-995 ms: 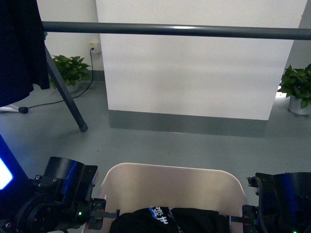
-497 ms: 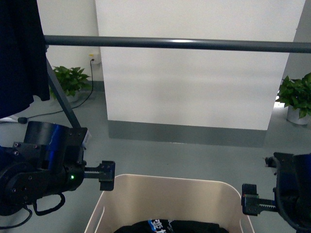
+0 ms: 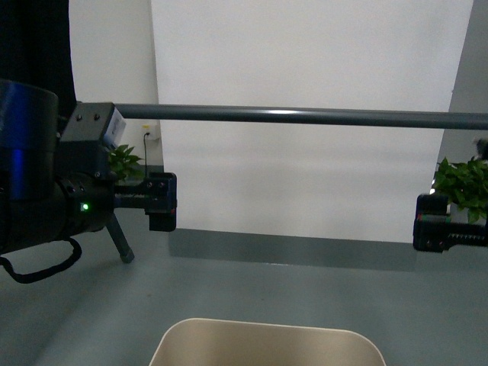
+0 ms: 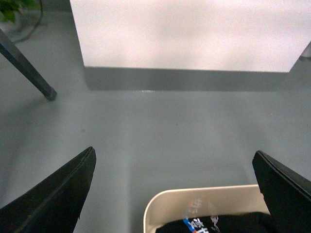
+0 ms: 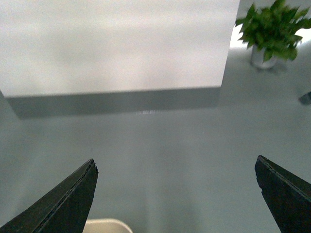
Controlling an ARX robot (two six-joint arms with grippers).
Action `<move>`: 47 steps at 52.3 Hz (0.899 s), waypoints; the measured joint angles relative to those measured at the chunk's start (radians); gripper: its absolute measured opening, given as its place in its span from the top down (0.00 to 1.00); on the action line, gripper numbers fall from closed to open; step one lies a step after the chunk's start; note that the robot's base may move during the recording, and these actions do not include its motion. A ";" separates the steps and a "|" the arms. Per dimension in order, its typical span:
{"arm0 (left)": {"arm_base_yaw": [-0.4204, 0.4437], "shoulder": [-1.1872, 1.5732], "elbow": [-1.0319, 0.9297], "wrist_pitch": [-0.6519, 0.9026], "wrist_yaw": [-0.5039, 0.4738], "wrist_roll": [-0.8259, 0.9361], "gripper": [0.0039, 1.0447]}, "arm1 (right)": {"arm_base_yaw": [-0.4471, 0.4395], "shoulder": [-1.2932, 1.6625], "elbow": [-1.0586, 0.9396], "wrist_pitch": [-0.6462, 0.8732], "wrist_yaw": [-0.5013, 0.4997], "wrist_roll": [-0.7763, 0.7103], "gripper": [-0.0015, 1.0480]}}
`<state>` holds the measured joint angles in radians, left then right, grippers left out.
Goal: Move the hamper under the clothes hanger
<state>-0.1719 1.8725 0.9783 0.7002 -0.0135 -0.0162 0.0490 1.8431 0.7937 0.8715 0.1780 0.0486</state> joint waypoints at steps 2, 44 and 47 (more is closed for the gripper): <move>-0.011 -0.049 -0.031 0.016 -0.018 0.019 0.06 | 0.014 -0.046 -0.024 0.035 0.026 -0.003 0.08; 0.071 -0.491 -0.639 0.327 -0.083 0.014 0.98 | -0.024 -0.522 -0.522 0.165 -0.173 -0.046 0.98; 0.079 -0.526 -0.672 0.327 -0.076 0.014 0.97 | -0.038 -0.558 -0.549 0.158 -0.173 -0.048 0.98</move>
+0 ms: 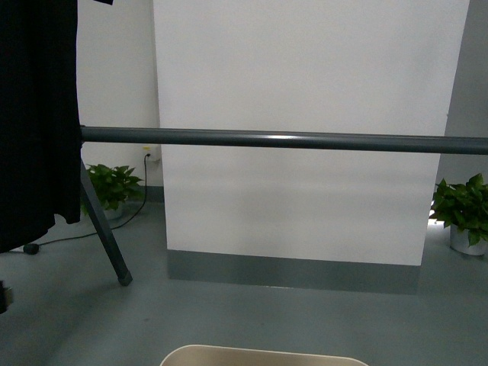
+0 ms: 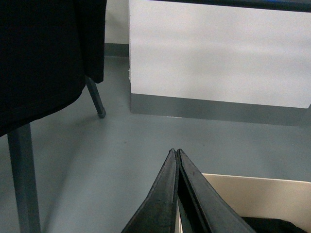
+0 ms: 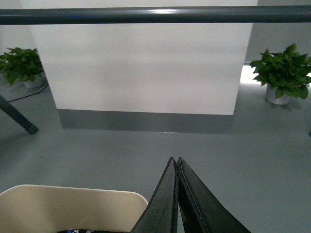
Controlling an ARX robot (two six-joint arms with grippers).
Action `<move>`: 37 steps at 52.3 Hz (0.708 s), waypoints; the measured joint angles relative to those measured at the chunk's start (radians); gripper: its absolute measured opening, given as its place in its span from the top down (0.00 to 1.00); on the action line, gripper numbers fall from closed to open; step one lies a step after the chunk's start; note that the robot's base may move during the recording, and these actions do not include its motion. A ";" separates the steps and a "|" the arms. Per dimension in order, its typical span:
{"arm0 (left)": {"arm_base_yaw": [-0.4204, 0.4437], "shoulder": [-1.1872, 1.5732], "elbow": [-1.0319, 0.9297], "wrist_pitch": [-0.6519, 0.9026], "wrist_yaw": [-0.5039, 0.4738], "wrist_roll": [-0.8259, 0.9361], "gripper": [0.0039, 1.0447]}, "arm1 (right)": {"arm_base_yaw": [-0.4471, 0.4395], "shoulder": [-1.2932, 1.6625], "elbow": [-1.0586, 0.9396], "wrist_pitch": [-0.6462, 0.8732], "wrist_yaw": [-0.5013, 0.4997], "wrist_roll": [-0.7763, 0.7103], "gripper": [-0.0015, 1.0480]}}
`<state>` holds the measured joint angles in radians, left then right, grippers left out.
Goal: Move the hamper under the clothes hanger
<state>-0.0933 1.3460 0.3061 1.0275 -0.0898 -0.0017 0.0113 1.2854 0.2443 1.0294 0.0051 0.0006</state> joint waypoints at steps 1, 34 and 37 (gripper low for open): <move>0.002 -0.006 -0.006 0.000 0.002 0.000 0.97 | -0.002 -0.007 -0.005 -0.002 0.000 0.000 0.98; 0.091 -0.417 -0.260 -0.157 0.090 0.000 0.97 | -0.011 -0.433 -0.215 -0.224 -0.005 0.000 0.98; 0.091 -0.445 -0.266 -0.180 0.090 0.000 0.97 | -0.011 -0.466 -0.220 -0.250 -0.005 0.000 0.98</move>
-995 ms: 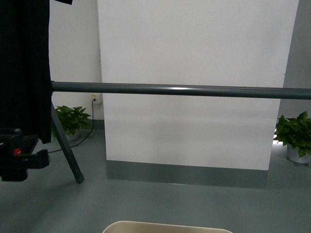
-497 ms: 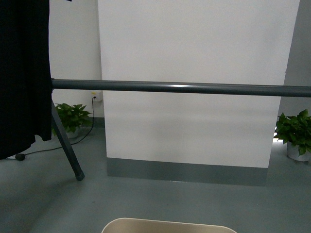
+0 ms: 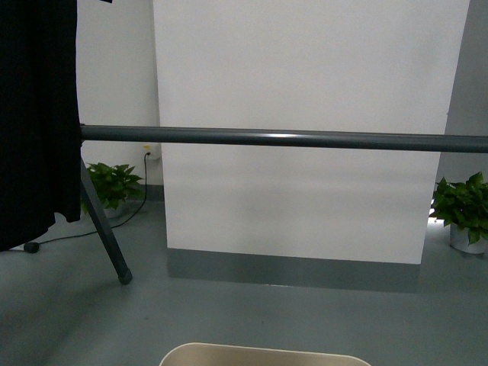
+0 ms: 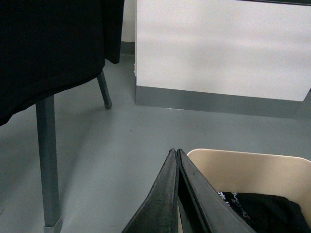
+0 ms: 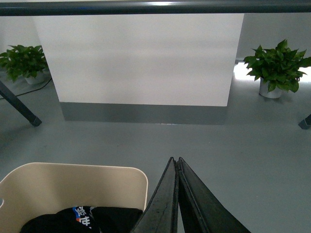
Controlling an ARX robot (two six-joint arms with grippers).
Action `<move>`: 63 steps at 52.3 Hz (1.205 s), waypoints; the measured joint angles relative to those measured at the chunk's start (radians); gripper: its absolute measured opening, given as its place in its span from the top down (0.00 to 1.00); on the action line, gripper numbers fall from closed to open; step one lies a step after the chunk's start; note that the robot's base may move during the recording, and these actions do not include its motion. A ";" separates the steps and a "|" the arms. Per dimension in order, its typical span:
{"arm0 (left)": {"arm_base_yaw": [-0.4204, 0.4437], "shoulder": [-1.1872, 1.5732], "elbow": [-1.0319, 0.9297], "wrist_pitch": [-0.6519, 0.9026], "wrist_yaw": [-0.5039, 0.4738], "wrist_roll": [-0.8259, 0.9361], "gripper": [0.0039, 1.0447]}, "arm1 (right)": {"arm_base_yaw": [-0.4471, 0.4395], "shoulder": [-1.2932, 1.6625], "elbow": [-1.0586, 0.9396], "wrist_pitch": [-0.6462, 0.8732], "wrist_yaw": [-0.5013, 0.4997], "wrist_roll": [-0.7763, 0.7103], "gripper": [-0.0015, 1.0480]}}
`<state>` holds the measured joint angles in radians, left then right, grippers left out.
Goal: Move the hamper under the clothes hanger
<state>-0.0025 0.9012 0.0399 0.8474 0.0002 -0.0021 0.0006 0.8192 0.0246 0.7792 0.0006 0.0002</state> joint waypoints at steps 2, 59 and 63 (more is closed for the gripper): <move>0.000 -0.036 -0.006 -0.029 0.000 0.000 0.97 | 0.000 -0.031 -0.004 -0.027 0.000 0.000 0.98; 0.000 -0.614 -0.022 -0.556 0.000 0.000 0.97 | 0.000 -0.565 -0.019 -0.521 0.000 0.000 0.98; 0.000 -0.631 -0.022 -0.573 0.000 0.000 0.97 | 0.000 -0.580 -0.019 -0.536 0.000 0.000 0.98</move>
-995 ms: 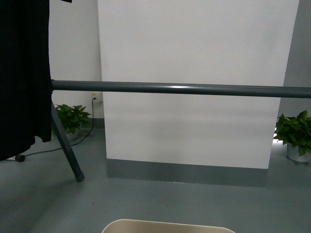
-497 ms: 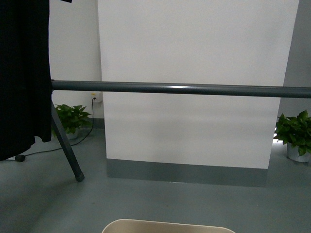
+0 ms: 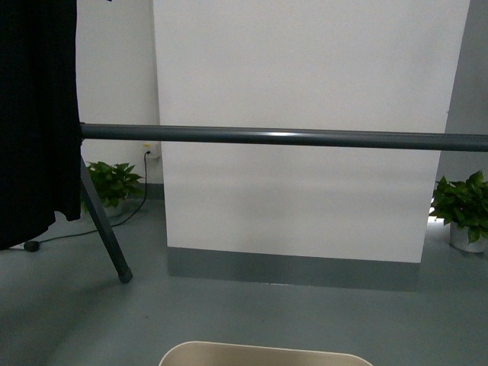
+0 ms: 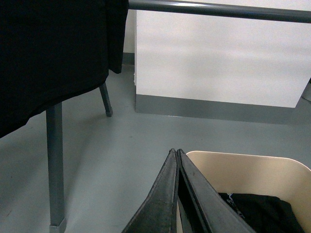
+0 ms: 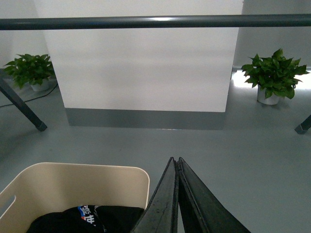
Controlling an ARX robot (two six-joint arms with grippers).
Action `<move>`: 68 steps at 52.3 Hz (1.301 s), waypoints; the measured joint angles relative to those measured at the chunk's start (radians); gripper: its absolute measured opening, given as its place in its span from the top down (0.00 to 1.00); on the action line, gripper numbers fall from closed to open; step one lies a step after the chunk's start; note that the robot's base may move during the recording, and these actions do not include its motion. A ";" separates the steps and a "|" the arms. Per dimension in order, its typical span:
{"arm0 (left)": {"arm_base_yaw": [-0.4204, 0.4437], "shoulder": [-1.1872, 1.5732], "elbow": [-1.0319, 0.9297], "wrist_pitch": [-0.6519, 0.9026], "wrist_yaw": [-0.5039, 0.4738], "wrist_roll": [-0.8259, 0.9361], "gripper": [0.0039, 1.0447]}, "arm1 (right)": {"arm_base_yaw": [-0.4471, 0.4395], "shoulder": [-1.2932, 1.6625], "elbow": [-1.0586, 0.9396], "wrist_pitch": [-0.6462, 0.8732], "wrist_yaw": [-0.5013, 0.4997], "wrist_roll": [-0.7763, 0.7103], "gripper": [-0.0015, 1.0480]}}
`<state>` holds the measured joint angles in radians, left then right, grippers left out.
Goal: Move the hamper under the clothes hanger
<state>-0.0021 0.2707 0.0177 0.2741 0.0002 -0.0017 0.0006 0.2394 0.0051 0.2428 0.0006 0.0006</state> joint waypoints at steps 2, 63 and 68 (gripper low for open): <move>0.000 -0.010 0.000 -0.010 0.000 0.000 0.97 | 0.000 -0.008 0.000 -0.009 0.000 0.000 0.98; 0.000 -0.266 0.000 -0.272 0.001 0.000 0.62 | 0.000 -0.235 0.000 -0.242 -0.002 -0.001 0.68; 0.000 -0.266 0.000 -0.272 0.000 0.000 0.50 | 0.000 -0.235 0.001 -0.242 -0.002 -0.001 0.56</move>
<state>-0.0021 0.0048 0.0177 0.0021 0.0006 -0.0021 0.0006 0.0044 0.0059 0.0006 -0.0013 -0.0002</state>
